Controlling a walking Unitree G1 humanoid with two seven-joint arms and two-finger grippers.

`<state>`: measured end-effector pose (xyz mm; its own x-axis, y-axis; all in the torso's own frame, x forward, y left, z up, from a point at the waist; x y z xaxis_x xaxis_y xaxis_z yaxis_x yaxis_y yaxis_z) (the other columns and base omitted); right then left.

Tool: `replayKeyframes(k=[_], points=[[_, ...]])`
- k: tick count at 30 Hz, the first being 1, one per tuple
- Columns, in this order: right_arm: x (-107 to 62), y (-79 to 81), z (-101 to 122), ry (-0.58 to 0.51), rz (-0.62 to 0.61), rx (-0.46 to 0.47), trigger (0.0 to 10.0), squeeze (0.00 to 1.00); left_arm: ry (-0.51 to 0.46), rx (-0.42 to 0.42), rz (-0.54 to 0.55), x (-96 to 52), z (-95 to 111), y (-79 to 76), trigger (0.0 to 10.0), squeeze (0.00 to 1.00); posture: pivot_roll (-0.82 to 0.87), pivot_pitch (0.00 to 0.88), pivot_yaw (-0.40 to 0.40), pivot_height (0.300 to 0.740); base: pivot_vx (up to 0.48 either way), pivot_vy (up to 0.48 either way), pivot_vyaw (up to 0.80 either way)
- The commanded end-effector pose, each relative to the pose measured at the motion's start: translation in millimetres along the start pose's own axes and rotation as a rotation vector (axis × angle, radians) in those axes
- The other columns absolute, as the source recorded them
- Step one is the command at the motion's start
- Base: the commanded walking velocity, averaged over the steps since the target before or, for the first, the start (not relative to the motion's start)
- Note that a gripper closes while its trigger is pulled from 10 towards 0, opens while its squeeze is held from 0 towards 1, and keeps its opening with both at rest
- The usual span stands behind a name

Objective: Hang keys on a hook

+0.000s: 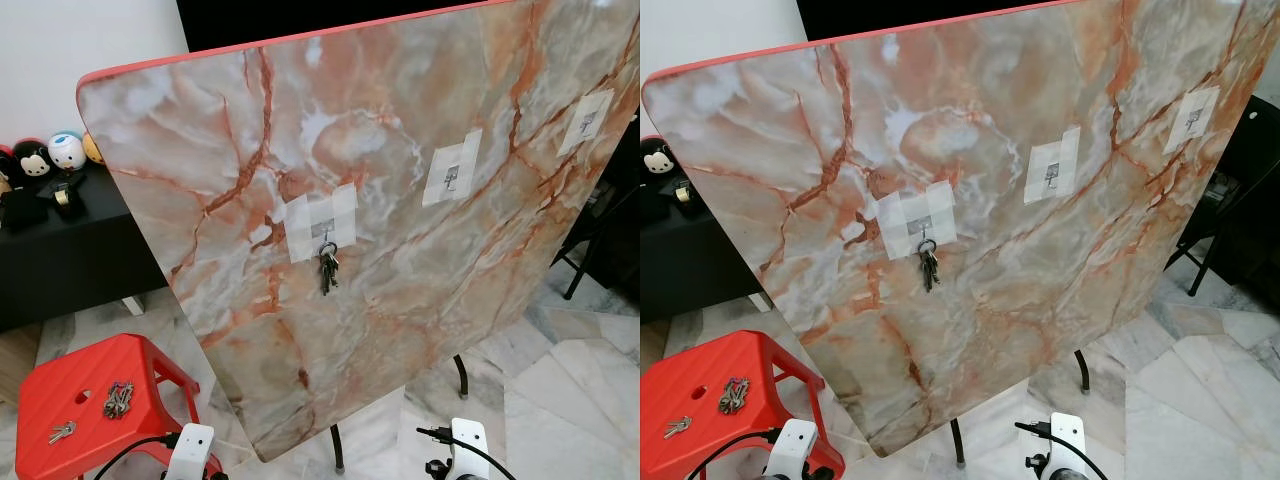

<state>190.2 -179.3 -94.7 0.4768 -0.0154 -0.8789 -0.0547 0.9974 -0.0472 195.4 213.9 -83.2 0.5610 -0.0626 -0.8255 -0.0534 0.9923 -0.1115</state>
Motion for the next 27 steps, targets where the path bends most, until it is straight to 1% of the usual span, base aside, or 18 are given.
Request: replayKeyframes(k=[1, 7, 14, 27], points=[[0.3, 1.4, 3.8, -0.006, 0.004, 0.016, 10.0, 0.0, 0.015, 0.022, 0.001, 0.1, -1.0, 0.1, 10.0, 0.0, 0.04, 0.0, 0.011, 0.74, 0.0, 0.0, 0.0], [0.3, 1.9, 4.2, -0.012, 0.014, 0.021, 10.0, 0.0, 0.014, 0.017, 0.006, 0.1, -1.1, 0.4, 10.0, 0.0, 0.04, 0.0, 0.011, 0.74, 0.0, 0.0, 0.0], [0.2, 1.6, 5.4, -0.021, 0.021, 0.0, 10.0, 0.0, 0.014, 0.013, 0.01, 0.2, -1.4, 0.1, 10.0, 0.0, 0.04, 0.0, 0.009, 0.74, 0.0, 0.0, 0.0], [0.2, 1.7, 5.7, -0.023, 0.03, -0.013, 10.0, 0.0, 0.015, 0.004, 0.011, 0.3, -1.8, 0.1, 10.0, 0.0, 0.04, 0.0, 0.009, 0.74, 0.0, 0.0, 0.77]])
Point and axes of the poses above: a point about 5 cm out from each wrist's last joint towards the gripper, its own x axis pointing out of the wrist towards the gripper, its own z axis along the axis of the wrist's last joint, y = z × x, the point moved 1 cm from there along x, pointing out of the wrist towards the gripper, and after that the axes turned 14 degrees about -x, right-handed, at the moved point
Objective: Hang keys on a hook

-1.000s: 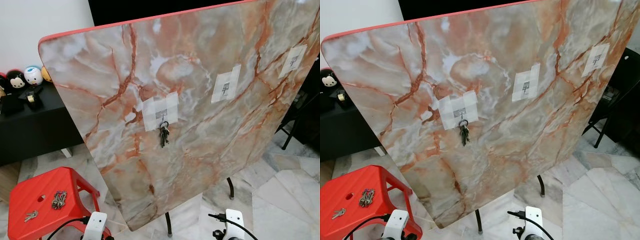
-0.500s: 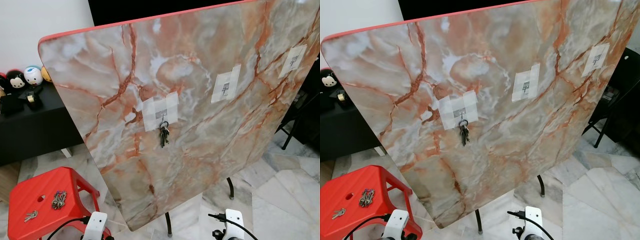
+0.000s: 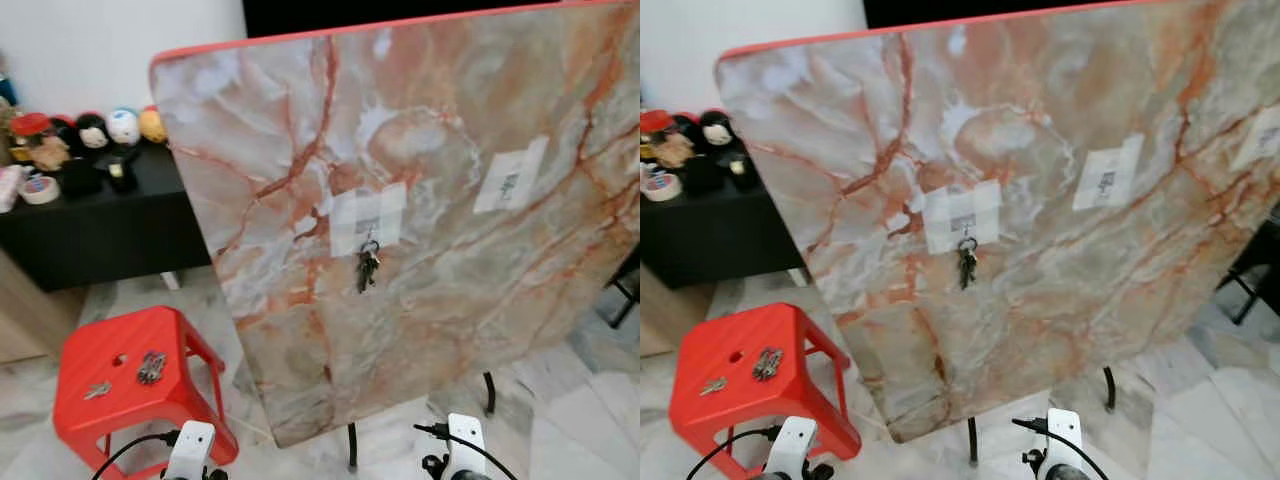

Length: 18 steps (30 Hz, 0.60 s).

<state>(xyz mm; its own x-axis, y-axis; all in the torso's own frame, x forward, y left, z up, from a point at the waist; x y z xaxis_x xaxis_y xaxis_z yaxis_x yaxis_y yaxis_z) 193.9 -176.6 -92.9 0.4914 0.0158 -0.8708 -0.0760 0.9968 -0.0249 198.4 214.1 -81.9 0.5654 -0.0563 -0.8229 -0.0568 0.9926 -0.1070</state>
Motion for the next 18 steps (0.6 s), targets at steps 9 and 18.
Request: replayKeyframes(k=[9, 18], points=[[0.0, 0.0, 0.7, 0.001, 0.004, -0.012, 10.0, 0.0, 0.018, 0.009, 0.005, -0.5, -5.1, 0.6, 10.0, 0.0, 0.04, 0.0, 0.012, 0.74, 0.0, 0.0, 0.8], [0.0, 0.4, 0.7, 0.002, 0.008, -0.019, 10.0, 0.0, 0.014, 0.012, 0.002, -0.6, -4.7, 0.7, 10.0, 0.0, 0.04, 0.0, 0.01, 0.74, 0.0, 0.0, 0.8]])
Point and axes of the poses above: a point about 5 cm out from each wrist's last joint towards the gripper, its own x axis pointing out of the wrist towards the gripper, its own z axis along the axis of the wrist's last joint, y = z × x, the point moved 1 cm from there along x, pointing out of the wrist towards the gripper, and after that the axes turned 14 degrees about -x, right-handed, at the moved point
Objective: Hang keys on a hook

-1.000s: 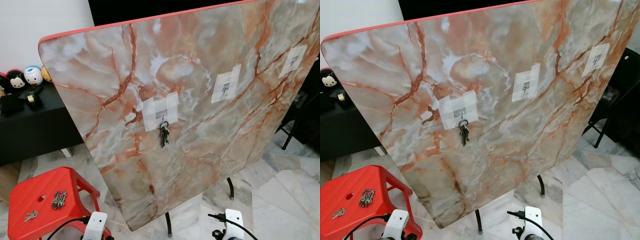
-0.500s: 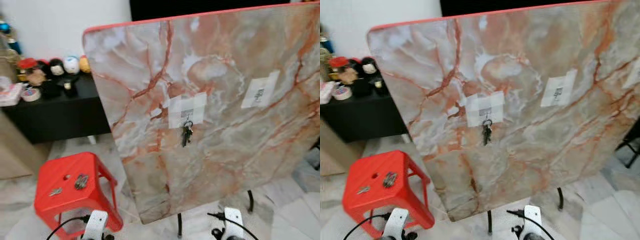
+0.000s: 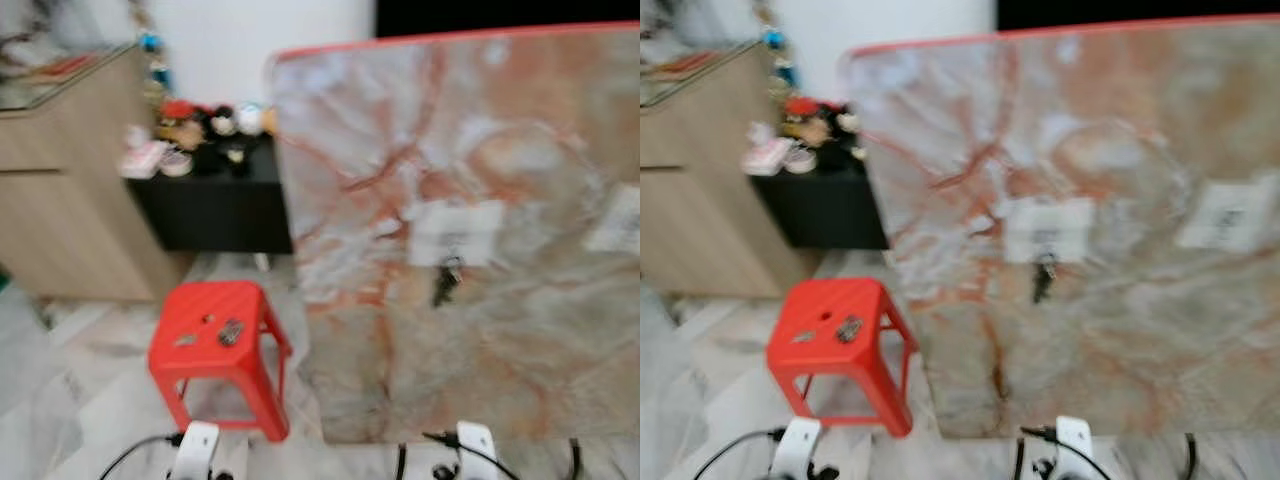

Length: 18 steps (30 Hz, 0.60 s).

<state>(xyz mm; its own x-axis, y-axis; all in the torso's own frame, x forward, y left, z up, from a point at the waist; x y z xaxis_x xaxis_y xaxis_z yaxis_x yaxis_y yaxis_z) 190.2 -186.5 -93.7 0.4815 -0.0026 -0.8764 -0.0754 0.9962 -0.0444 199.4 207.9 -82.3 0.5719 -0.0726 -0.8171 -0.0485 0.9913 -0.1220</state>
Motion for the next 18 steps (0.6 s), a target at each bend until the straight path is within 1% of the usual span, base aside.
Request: replayKeyframes(k=[1, 3, 6, 8, 18], points=[[1.2, 9.9, 5.2, -0.011, 0.025, -0.01, 10.0, 0.0, 0.021, 0.014, 0.019, -2.0, -4.6, 6.9, 10.0, 0.0, 0.04, 0.0, 0.01, 0.74, 0.0, 0.0, 0.8], [1.2, 10.0, 5.4, -0.013, 0.024, -0.006, 10.0, 0.0, 0.02, 0.013, 0.019, -2.0, -4.4, 6.9, 10.0, 0.0, 0.04, 0.0, 0.01, 0.74, 0.0, 0.0, 0.8], [1.2, 10.2, 5.5, -0.017, 0.023, 0.007, 10.0, 0.0, 0.019, 0.012, 0.018, -2.0, -4.2, 6.8, 10.0, 0.0, 0.04, 0.0, 0.009, 0.74, 0.0, 0.0, 0.51], [1.2, 10.0, 5.3, -0.02, 0.018, 0.03, 10.0, 0.0, 0.018, 0.022, 0.007, -1.9, -3.7, 5.9, 10.0, 0.0, 0.04, 0.0, 0.009, 0.74, 0.0, 0.0, 0.0], [1.2, 9.8, 6.0, -0.021, 0.018, 0.032, 10.0, 0.0, 0.016, 0.013, 0.008, -1.8, -3.4, 5.6, 10.0, 0.0, 0.04, 0.0, 0.005, 0.74, 0.0, 0.0, 0.0]])
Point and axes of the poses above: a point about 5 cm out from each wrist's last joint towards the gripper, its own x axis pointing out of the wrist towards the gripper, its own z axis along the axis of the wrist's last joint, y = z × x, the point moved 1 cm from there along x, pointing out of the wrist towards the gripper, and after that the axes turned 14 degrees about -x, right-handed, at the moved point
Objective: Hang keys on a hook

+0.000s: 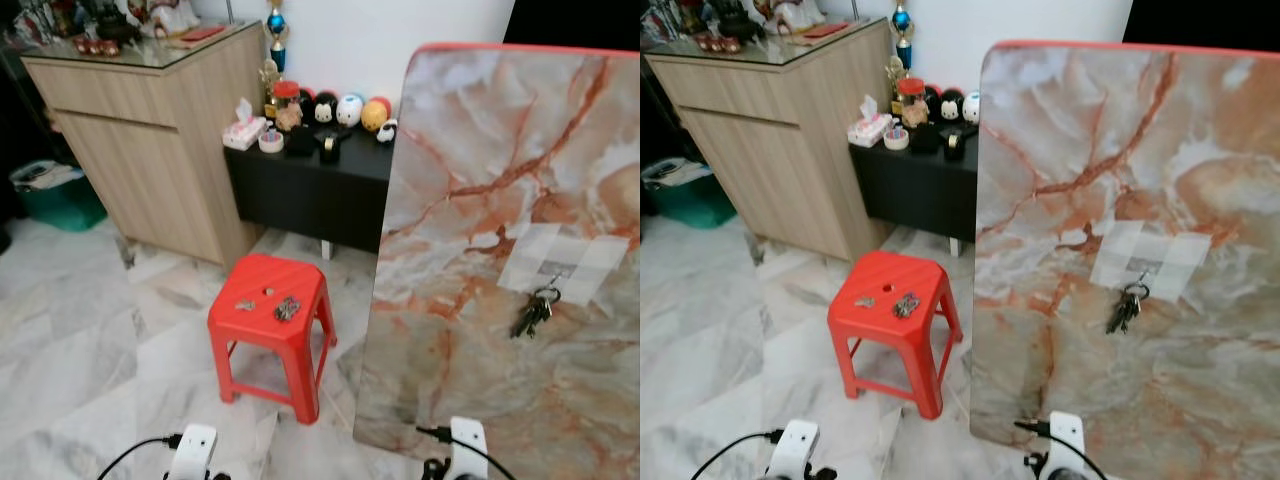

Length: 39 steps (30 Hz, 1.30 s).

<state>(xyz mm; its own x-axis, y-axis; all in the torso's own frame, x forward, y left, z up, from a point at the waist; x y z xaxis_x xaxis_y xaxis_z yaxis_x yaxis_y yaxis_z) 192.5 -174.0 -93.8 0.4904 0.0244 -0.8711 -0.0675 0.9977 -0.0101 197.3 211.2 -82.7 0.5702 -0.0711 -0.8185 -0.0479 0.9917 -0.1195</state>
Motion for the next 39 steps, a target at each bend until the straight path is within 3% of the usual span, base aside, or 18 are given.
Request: replayKeyframes(k=[1, 20, 39], points=[[-0.1, -2.4, 3.0, -0.009, -0.009, 0.009, 10.0, 0.0, 0.016, 0.01, 0.009, -0.6, -2.0, 2.4, 10.0, 0.0, 0.04, 0.0, 0.005, 0.74, 0.0, 0.0, 0.0], [0.0, -2.7, 3.7, -0.014, -0.018, 0.018, 10.0, 0.0, 0.021, 0.014, 0.007, -0.5, -1.8, 2.3, 10.0, 0.0, 0.04, 0.0, 0.005, 0.74, 0.0, 0.219, 0.0], [0.0, -2.5, 4.2, -0.017, -0.022, 0.018, 10.0, 0.0, 0.021, 0.018, 0.01, -0.5, -1.3, 3.0, 10.0, 0.0, 0.04, 0.0, 0.008, 0.74, 0.0, 0.464, 0.0]])
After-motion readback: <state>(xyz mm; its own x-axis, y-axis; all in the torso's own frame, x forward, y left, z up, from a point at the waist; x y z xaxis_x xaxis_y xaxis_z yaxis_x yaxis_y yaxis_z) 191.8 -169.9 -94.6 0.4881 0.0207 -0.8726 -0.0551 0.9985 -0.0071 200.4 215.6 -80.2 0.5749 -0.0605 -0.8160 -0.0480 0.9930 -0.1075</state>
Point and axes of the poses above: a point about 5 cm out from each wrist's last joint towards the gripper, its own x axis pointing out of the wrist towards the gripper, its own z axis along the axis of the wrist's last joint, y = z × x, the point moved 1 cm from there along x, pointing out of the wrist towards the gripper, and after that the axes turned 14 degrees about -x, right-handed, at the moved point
